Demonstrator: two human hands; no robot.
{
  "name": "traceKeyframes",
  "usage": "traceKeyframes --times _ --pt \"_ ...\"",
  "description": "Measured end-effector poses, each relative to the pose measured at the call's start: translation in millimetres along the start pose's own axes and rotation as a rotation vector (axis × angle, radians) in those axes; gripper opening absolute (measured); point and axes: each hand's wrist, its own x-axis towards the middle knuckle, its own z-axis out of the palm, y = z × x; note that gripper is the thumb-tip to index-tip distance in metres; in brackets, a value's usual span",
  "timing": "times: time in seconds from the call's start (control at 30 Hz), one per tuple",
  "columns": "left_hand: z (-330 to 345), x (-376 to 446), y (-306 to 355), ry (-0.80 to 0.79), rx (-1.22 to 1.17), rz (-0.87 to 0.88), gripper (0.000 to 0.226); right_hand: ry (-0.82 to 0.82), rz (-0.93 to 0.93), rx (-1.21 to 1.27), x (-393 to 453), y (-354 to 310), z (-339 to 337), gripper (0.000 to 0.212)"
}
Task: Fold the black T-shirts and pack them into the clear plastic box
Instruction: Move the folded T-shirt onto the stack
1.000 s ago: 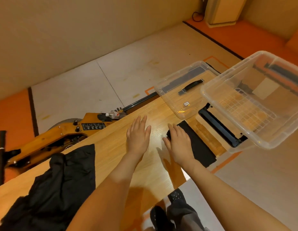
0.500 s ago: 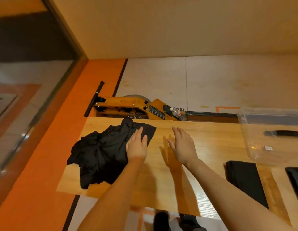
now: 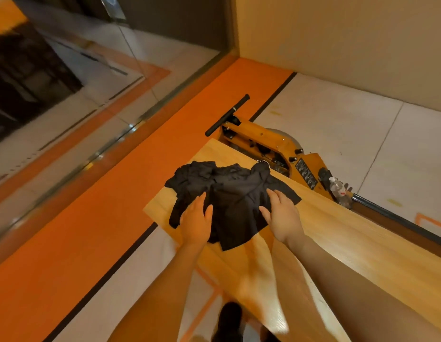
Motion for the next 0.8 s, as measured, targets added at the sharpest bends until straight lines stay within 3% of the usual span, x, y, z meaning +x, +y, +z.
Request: traceKeyframes --times 0.43,0.6,0.8 --pt "11.2 49.6 6.7 -0.031 0.062 0.015 0.048 -0.045 -0.038 -0.04 48.2 -2.3 13.2 0.058" --pt "22.7 69.9 20.3 -0.178 0.158 0.046 0.052 -0.042 0.008 -0.017 51.9 4.8 17.3 0.058" --pt "25.5 63.4 21.7 -0.097 0.115 0.134 0.016 0.038 0.075 0.116 52.8 7.0 18.9 0.055"
